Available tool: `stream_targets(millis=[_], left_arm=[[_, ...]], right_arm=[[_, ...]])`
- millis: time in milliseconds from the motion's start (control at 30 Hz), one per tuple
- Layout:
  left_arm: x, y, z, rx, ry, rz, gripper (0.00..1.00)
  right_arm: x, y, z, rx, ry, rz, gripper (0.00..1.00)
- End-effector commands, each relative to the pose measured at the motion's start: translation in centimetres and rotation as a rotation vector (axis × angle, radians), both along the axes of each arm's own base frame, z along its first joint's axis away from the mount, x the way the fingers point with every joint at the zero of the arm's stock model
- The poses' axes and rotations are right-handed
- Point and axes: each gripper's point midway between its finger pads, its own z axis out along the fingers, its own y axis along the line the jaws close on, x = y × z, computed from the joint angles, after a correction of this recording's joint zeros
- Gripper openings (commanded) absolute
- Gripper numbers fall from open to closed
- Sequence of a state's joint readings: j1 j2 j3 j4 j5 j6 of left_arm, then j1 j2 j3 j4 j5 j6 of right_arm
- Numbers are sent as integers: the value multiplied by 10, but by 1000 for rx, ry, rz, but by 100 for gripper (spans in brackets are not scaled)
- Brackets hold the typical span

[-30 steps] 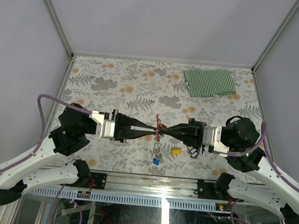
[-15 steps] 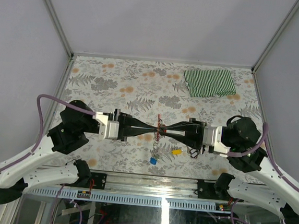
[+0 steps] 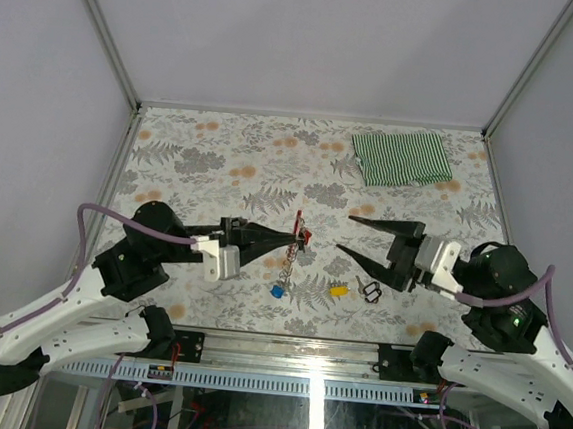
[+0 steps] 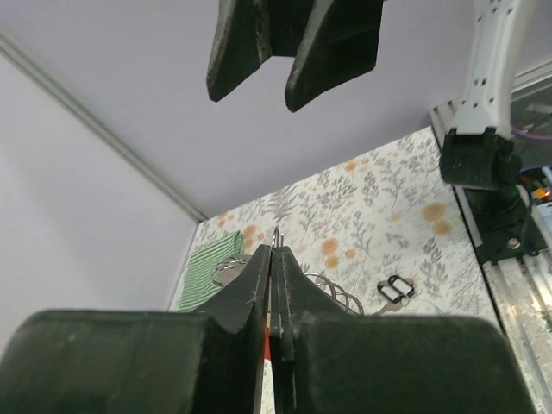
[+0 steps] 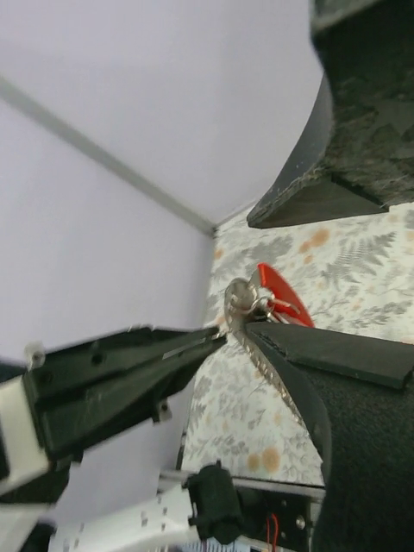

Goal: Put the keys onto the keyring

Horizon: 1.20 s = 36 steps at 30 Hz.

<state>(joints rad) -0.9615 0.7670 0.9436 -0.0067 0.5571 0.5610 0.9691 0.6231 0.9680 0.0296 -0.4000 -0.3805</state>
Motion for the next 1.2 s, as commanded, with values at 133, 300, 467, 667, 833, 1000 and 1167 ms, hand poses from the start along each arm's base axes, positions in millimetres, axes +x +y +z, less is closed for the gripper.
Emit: stream_targets(millis=[133,300,467,667,833,1000,1167], left_arm=[[17,12,0,-105,-172,129,0],[20,18,-7,-115,-188,164,0],[25,15,-20,-75,-182,176,0],[33,21,-25,-70,-180,229,0],[35,25,-27,-63,-168,241,0],[38,26,-31,-53,-162,245,0],[40,26,-36,-46,-156,244,0]], right_arm=[[74,-44,-84,-70,604,-550,56],[80,-50,-143,-82,952,-724,55],[69,-47,-215,-241,1186,-836,54],[60,-44,-282,-382,1497,-778,54],[79,-52,-322,-248,1623,-919,59],[84,-61,-354,-121,1729,-1057,59],[93,-73,-366,49,1747,-1158,58]])
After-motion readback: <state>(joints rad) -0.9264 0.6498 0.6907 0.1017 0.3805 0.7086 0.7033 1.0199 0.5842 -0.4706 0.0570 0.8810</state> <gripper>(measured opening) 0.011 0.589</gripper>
